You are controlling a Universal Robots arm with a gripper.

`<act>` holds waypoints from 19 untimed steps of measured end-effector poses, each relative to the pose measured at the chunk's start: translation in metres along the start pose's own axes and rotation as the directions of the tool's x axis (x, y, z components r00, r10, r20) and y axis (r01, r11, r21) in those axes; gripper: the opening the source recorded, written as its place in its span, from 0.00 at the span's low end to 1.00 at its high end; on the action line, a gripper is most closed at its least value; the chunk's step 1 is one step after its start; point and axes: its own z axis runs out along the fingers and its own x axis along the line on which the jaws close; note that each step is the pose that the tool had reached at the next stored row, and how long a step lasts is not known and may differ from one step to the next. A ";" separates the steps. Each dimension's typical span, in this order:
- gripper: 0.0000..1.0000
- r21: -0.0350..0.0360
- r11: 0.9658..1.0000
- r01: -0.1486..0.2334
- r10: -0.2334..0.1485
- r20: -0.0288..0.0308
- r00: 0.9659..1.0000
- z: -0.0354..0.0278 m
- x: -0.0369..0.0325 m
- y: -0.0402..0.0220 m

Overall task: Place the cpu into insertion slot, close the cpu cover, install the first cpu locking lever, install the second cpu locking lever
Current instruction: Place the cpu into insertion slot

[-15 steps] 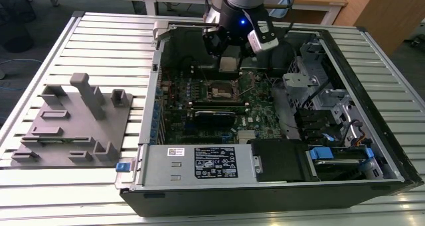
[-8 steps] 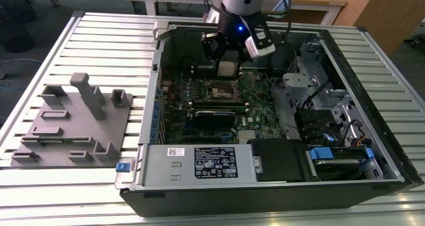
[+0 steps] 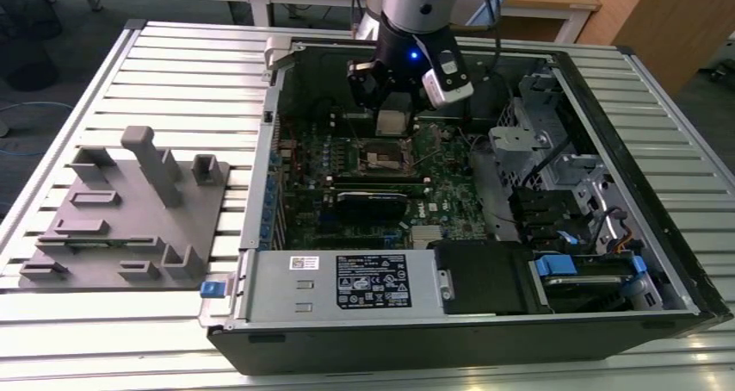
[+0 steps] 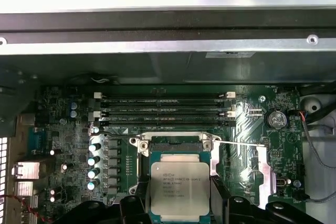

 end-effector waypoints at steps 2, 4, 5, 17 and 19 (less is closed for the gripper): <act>0.54 -0.001 1.000 0.000 0.000 0.000 1.000 0.0008 0.0000 0.0000; 0.54 0.000 1.000 0.000 0.000 0.000 1.000 0.0031 -0.0001 -0.0002; 0.54 0.000 1.000 0.000 0.000 0.000 1.000 0.0040 -0.0001 -0.0003; 0.54 0.000 1.000 0.000 0.000 0.000 1.000 0.0070 -0.0001 -0.0006; 0.54 0.000 1.000 0.000 0.000 0.000 1.000 0.0072 -0.0001 -0.0006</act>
